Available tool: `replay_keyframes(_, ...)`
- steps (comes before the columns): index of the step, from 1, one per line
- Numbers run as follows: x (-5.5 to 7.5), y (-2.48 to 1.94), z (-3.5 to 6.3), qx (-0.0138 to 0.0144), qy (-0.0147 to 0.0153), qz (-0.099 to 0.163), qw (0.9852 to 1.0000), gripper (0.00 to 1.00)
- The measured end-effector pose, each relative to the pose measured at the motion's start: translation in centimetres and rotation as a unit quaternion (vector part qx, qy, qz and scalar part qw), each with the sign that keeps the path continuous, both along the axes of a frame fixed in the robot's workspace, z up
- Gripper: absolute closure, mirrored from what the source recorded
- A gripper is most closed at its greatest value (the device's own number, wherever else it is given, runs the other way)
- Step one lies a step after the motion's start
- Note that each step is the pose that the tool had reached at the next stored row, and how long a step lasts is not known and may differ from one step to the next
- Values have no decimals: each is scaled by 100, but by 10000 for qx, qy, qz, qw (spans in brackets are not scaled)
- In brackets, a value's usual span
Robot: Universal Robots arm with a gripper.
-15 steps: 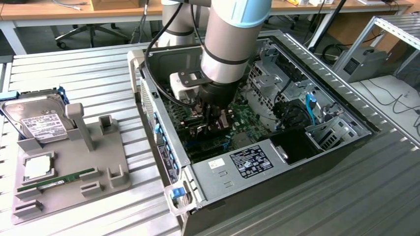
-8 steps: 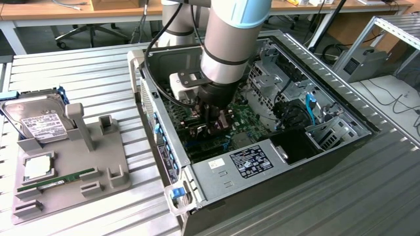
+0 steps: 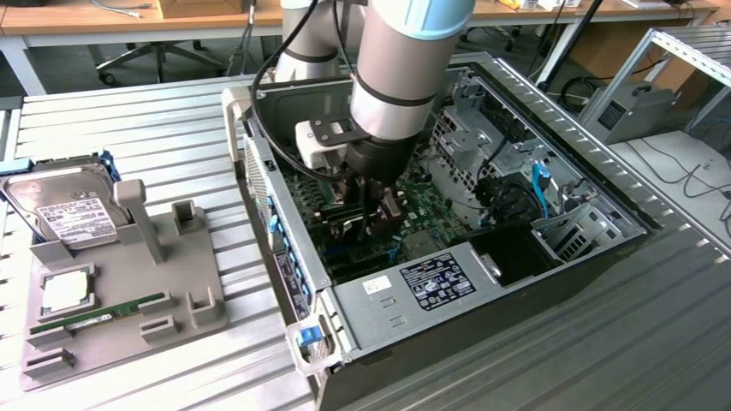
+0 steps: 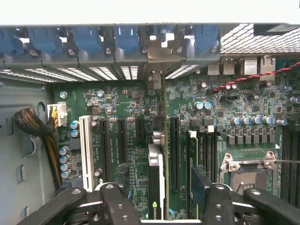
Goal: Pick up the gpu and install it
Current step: 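Insert the gpu into the slot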
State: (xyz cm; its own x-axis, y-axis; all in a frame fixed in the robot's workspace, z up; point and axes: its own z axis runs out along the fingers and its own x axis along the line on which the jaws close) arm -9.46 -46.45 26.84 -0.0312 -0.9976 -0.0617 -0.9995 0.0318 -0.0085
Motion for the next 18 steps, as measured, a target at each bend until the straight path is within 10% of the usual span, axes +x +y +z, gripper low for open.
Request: replay_keyframes(18,1,85,552,-33,-3,1,10000,36)
